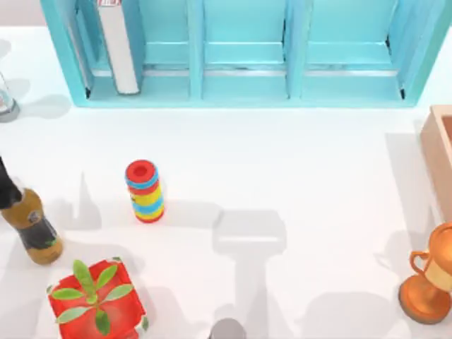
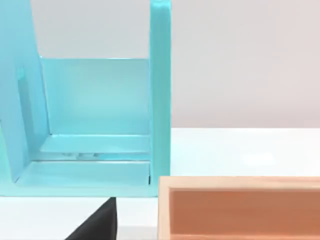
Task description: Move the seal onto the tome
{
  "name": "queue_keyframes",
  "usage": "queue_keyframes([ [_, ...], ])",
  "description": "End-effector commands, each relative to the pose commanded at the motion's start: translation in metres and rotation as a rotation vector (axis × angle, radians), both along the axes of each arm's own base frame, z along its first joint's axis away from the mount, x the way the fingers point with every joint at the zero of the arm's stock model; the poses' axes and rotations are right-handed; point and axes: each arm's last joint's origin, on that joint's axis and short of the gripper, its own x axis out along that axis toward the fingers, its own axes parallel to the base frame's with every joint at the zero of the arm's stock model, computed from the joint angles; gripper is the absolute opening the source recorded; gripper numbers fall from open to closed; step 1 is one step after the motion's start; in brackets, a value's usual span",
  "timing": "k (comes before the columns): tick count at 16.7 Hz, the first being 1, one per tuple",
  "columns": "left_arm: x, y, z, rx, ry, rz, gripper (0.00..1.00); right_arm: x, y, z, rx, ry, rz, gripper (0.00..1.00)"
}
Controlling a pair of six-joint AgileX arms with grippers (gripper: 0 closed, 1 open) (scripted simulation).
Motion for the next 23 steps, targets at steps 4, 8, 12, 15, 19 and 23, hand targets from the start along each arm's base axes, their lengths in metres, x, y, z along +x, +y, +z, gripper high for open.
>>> queue_keyframes([
  [4, 0.054, -0.012, 0.014, -0.003, 0.056, -0.005, 1.0, 0.0, 0.0, 0.0, 0.0, 0.0, 0.0, 1.0],
  [8, 0.124, -0.037, -0.015, 0.015, 0.175, -0.025, 1.0, 0.0, 0.0, 0.0, 0.0, 0.0, 0.0, 1.0],
  [12, 0.178, -0.073, -0.067, 0.037, 0.238, -0.06, 1.0, 0.0, 0.0, 0.0, 0.0, 0.0, 0.0, 1.0],
  [15, 0.201, -0.093, -0.102, 0.041, 0.238, -0.07, 1.0, 0.0, 0.0, 0.0, 0.0, 0.0, 0.0, 1.0],
  [19, 0.218, -0.099, -0.128, 0.032, 0.204, -0.042, 1.0, 0.0, 0.0, 0.0, 0.0, 0.0, 0.0, 1.0],
  [23, 0.221, -0.097, -0.131, 0.028, 0.196, -0.033, 1.0, 0.0, 0.0, 0.0, 0.0, 0.0, 0.0, 1.0],
])
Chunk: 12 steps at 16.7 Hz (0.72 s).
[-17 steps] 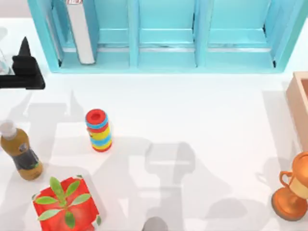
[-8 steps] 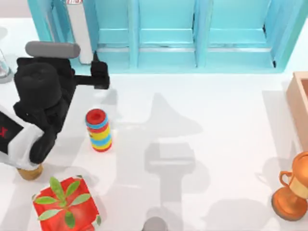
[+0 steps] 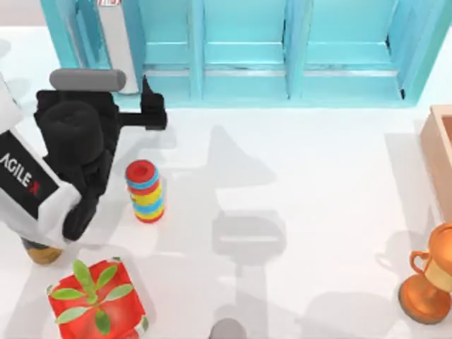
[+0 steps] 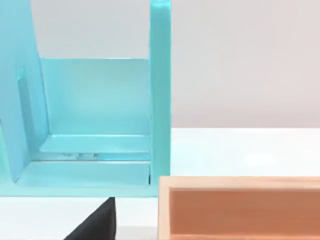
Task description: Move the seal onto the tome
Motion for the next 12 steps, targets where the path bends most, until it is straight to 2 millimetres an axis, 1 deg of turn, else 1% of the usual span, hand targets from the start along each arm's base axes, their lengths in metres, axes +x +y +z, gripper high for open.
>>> queue_keyframes([
  [3, -0.001, -0.001, 0.0, 0.001, 0.004, -0.004, 1.0, 0.0, 0.0, 0.0, 0.0, 0.0, 0.0, 1.0],
  [6, 0.008, -0.015, 0.009, 0.0, -0.002, -0.005, 1.0, 0.0, 0.0, 0.0, 0.0, 0.0, 0.0, 1.0],
  [9, 0.031, -0.027, 0.016, 0.0, -0.006, -0.004, 1.0, 0.0, 0.0, 0.0, 0.0, 0.0, 0.0, 1.0],
  [12, 0.062, -0.024, 0.01, 0.0, -0.002, 0.0, 1.0, 0.0, 0.0, 0.0, 0.0, 0.0, 0.0, 1.0],
])
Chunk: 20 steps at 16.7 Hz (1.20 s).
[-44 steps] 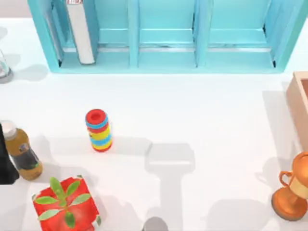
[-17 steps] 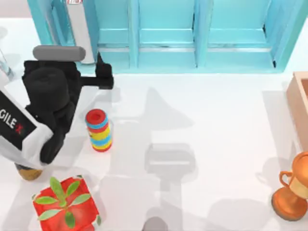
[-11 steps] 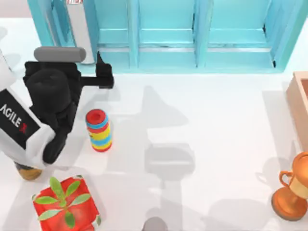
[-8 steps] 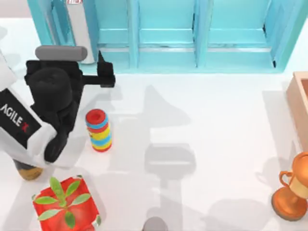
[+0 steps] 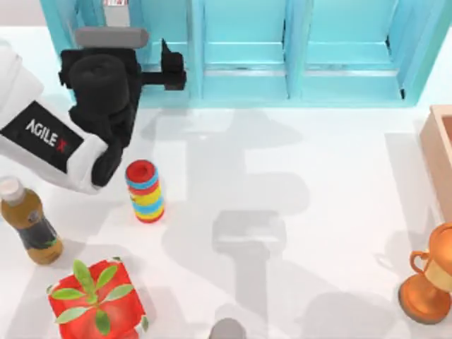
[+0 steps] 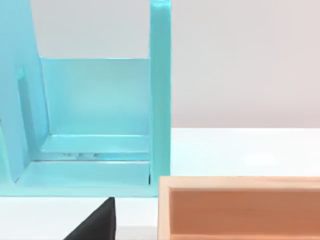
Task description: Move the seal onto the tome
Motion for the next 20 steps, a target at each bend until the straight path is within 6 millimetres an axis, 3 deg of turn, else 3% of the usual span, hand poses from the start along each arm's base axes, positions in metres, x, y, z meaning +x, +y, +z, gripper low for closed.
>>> queue_keyframes([
  [4, 0.032, 0.015, -0.016, 0.0, 0.002, 0.0, 1.0, 0.0, 0.0, 0.0, 0.0, 0.0, 0.0, 1.0],
  [9, 0.037, 0.019, -0.02, 0.0, 0.002, 0.0, 1.0, 0.0, 0.0, 0.0, 0.0, 0.0, 0.0, 1.0],
  [20, 0.037, 0.019, -0.02, 0.0, 0.002, 0.0, 0.17, 0.0, 0.0, 0.0, 0.0, 0.0, 0.0, 1.0],
])
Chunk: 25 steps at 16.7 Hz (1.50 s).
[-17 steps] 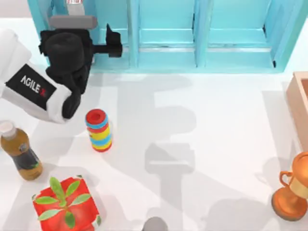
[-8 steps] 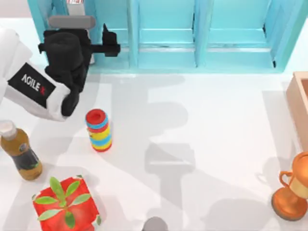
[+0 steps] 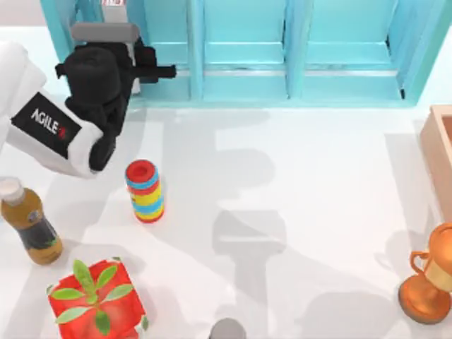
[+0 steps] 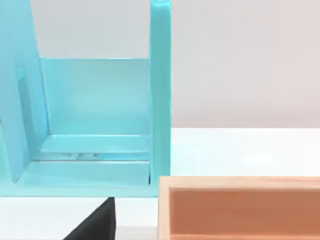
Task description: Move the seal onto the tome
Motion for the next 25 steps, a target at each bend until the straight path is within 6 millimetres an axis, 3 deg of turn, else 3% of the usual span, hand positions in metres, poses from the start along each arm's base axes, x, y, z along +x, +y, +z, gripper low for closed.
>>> queue_keyframes([
  [2, 0.0, 0.0, 0.0, 0.0, 0.0, 0.0, 0.02, 0.0, 0.0, 0.0, 0.0, 0.0, 0.0, 1.0],
  [3, 0.0, 0.0, 0.0, 0.0, 0.0, 0.0, 0.0, 0.0, 0.0, 0.0, 0.0, 0.0, 0.0, 1.0],
  [14, -0.005, -0.005, 0.007, 0.003, 0.009, -0.004, 0.0, 0.0, 0.0, 0.0, 0.0, 0.0, 0.0, 1.0],
  [17, -0.02, -0.011, 0.031, 0.01, 0.037, -0.004, 0.0, 0.0, 0.0, 0.0, 0.0, 0.0, 0.0, 1.0],
  [22, -0.058, -0.015, 0.108, -0.003, -0.003, -0.005, 0.0, 0.0, 0.0, 0.0, 0.0, 0.0, 0.0, 1.0],
  [25, -0.081, -0.016, 0.131, 0.001, 0.008, -0.005, 0.0, 0.0, 0.0, 0.0, 0.0, 0.0, 0.0, 1.0],
])
